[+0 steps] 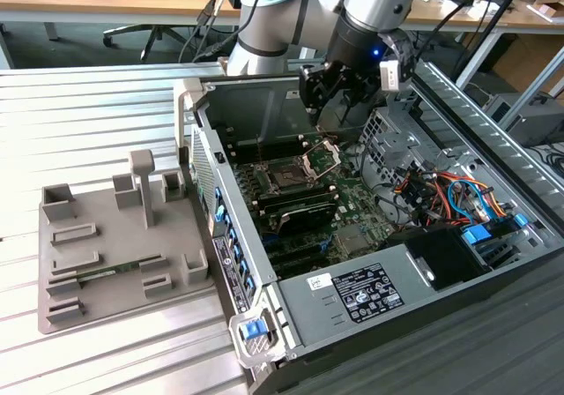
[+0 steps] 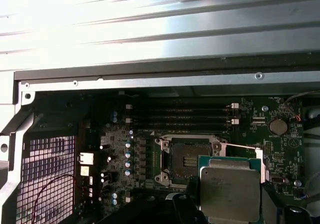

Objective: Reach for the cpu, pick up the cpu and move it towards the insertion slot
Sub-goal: 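Pick up the cpu and move it towards the insertion slot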

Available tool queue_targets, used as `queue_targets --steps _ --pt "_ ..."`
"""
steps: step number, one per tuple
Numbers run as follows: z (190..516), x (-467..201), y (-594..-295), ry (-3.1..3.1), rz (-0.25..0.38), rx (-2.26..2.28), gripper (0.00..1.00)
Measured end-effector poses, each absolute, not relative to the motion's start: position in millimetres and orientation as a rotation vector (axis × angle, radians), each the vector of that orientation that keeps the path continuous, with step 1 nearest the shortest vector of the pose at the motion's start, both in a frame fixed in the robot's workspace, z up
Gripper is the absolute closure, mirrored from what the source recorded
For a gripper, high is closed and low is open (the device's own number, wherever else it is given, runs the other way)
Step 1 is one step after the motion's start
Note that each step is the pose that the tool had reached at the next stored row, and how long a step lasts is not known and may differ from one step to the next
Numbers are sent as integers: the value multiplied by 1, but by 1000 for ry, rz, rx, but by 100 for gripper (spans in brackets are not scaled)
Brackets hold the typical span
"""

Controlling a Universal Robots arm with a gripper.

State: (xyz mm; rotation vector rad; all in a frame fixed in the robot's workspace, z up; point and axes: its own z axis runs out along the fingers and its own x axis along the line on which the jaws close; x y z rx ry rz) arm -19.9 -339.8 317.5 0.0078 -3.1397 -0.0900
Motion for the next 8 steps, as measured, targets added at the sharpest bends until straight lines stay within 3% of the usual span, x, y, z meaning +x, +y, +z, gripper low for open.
queue_targets --steps 8 --pt "317 -20 -337 -3140 -90 8 45"
